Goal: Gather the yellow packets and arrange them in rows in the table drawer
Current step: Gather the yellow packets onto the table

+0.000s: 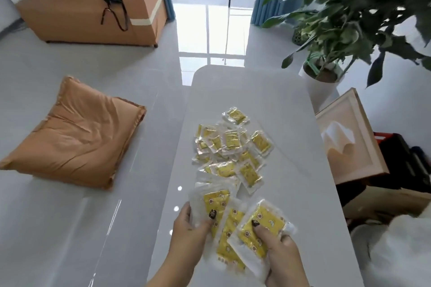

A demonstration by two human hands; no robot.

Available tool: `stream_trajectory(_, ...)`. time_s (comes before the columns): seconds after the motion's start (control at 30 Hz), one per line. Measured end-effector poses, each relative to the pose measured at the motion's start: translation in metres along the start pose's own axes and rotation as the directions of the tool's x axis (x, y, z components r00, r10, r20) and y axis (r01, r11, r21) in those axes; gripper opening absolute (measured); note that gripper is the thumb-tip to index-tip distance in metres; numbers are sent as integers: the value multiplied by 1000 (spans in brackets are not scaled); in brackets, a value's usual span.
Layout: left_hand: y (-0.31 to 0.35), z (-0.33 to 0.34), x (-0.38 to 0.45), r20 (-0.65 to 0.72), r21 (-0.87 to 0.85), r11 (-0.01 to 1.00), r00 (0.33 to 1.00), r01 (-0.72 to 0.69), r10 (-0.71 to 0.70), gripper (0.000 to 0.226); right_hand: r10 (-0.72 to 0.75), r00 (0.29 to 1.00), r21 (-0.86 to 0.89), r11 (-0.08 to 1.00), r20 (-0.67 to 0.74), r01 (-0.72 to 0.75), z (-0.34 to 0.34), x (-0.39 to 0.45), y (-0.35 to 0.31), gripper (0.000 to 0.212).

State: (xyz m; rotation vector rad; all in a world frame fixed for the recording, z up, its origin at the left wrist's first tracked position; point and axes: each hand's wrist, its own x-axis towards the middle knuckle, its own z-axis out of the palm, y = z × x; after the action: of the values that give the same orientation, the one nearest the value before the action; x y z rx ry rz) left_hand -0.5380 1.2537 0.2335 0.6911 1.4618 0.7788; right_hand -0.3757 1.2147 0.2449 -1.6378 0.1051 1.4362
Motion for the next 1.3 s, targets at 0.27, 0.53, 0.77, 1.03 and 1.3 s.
stream_trajectory(0.27,-56,35,167,-80,-8,993,990,117,-118,47,43,991,137,990,-127,-26,2,188,-12,34)
stream_trajectory(0.53,-54,86,304,-67,160,986,997,41,-31,62,-71,989,14,997,-133,74,-7,349,-59,37)
stream_trajectory(0.77,-75,97,331,-223,441,893,975,84,19,67,-150,978,-344,935,-147,91,-9,409,-61,24)
stream_trajectory(1.03,-87,108,314,-240,574,811,970,114,34,78,-218,962,-759,651,-165,18,-22,404,-51,45)
stream_trajectory(1.3,-61,104,272,-179,483,849,973,213,-143,83,-154,985,-804,594,-81,27,-31,360,-58,60)
